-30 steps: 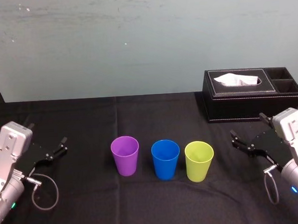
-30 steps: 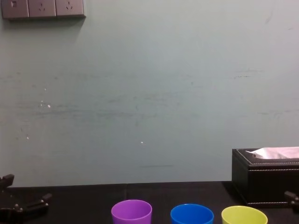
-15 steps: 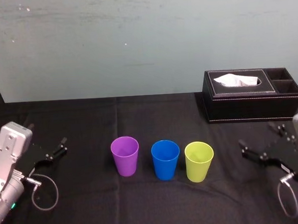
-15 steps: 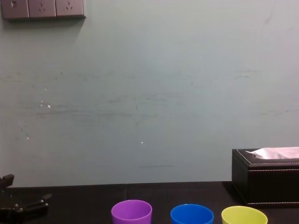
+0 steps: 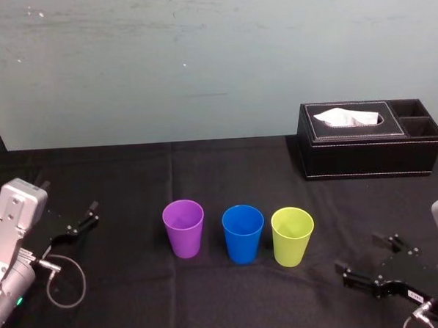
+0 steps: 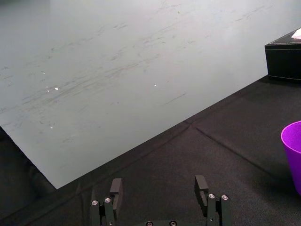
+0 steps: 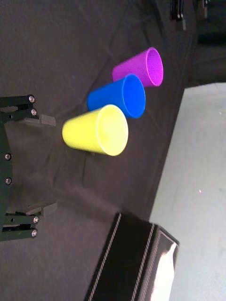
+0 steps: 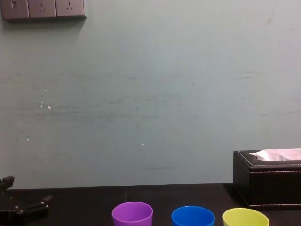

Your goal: Stack the three plastic cups sequentially using one hand.

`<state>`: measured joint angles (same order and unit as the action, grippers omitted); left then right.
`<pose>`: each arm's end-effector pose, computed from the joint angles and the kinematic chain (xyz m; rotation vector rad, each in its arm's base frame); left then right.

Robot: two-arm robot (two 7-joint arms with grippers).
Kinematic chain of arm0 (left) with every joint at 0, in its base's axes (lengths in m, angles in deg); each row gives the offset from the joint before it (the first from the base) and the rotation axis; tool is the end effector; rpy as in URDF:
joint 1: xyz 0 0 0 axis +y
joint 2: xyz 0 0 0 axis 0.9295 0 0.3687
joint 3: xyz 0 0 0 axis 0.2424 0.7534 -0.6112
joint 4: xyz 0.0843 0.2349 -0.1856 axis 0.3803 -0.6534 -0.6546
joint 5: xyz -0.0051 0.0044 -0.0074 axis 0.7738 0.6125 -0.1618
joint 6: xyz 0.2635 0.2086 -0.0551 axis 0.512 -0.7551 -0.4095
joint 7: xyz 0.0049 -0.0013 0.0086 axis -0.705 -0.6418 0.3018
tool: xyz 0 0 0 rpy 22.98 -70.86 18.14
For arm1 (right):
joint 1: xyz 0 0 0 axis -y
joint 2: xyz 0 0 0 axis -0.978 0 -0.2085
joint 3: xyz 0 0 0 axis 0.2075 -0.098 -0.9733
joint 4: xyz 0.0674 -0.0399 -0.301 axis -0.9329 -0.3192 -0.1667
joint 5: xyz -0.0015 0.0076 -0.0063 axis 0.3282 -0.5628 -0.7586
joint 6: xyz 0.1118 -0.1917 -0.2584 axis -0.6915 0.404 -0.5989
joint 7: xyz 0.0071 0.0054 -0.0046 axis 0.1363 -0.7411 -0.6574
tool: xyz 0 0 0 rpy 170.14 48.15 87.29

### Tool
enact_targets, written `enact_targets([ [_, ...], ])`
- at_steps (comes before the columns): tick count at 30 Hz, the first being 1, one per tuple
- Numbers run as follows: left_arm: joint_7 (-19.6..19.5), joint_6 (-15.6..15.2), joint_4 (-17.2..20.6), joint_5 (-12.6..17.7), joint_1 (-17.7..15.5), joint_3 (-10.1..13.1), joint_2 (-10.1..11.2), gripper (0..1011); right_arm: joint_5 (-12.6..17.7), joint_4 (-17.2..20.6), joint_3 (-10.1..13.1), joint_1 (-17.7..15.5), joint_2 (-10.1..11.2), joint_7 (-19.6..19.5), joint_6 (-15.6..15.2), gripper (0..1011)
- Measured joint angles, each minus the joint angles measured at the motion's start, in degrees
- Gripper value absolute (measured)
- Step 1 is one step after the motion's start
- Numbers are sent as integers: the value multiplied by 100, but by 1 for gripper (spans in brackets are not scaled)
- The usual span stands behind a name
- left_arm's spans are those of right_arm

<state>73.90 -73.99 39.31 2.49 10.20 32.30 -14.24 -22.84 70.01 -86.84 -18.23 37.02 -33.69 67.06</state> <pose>0.3914 0.0862 -0.3252 0.3045 -0.2852 1.2480 0.3140 -0.1039 -0.2903 -0.3242 0.0529 -1.0165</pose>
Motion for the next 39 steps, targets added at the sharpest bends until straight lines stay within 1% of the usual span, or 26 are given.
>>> enact_targets([
  [1, 0, 0, 0, 0, 0, 0, 0, 1000, 13, 30, -8, -6, -25, 33, -90, 1003],
  [8, 0, 0, 0, 0, 0, 0, 0, 1000, -4, 99, -104, 77, -147, 152, -393, 1003],
  [14, 0, 0, 0, 0, 0, 0, 0, 1000, -155, 92, -255, 278, -339, 225, -625, 1003],
  [21, 0, 0, 0, 0, 0, 0, 0, 1000, -337, -118, -434, 634, -652, 297, -867, 1003],
  [22, 0, 0, 0, 0, 0, 0, 0, 1000, -337, -118, -434, 634, -652, 297, -867, 1003],
  [25, 0, 0, 0, 0, 0, 0, 0, 1000, -405, -267, -501, 796, -805, 333, -987, 1003],
  [31, 0, 0, 0, 0, 0, 0, 0, 1000, -451, -501, -501, 935, -1035, 331, -1086, 1003],
  [39, 0, 0, 0, 0, 0, 0, 0, 1000, -597, -725, -526, 1065, -1278, 384, -1045, 1003],
])
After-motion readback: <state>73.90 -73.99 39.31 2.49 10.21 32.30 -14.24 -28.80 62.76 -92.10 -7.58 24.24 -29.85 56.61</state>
